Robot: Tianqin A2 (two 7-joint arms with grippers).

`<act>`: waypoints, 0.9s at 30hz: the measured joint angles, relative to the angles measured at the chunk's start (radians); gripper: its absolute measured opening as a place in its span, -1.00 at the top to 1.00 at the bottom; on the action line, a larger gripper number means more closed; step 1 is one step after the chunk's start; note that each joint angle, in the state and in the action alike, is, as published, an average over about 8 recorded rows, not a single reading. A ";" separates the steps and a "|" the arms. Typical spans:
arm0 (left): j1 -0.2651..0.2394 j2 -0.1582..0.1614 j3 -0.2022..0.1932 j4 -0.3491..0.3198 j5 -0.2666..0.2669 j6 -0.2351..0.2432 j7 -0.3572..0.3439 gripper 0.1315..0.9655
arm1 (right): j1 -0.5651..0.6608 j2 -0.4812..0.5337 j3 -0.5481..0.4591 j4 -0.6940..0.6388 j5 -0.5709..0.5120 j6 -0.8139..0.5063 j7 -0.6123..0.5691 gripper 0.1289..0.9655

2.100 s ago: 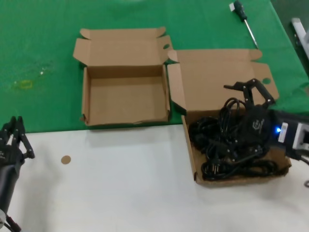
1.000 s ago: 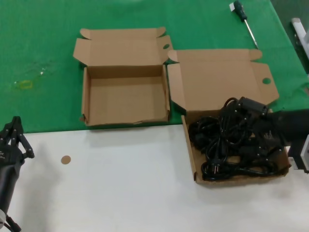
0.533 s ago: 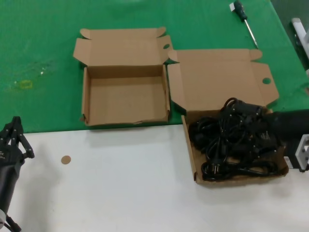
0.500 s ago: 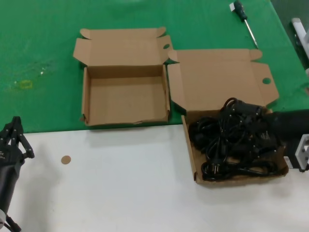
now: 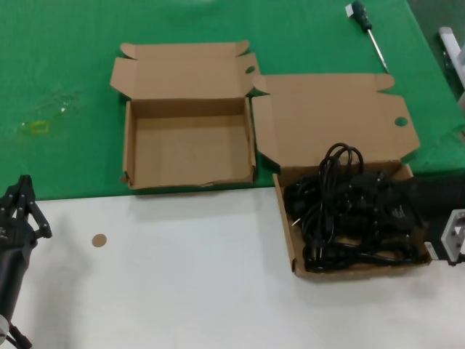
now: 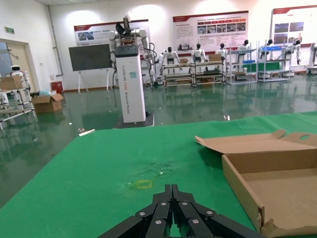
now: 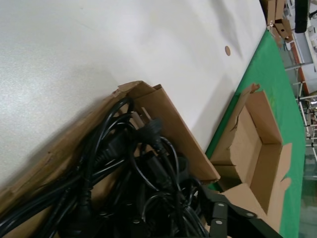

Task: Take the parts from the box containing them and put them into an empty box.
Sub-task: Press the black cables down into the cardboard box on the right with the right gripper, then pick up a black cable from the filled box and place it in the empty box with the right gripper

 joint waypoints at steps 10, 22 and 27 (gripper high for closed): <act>0.000 0.000 0.000 0.000 0.000 0.000 0.000 0.95 | 0.013 -0.015 -0.013 -0.042 -0.011 0.000 -0.018 0.54; 0.000 0.000 0.000 0.000 0.000 0.000 0.000 0.95 | 0.024 -0.010 -0.005 -0.042 -0.012 0.013 0.004 0.75; 0.000 0.000 0.000 0.000 0.000 0.000 0.000 0.95 | 0.008 0.013 0.010 0.005 -0.007 0.028 0.052 0.81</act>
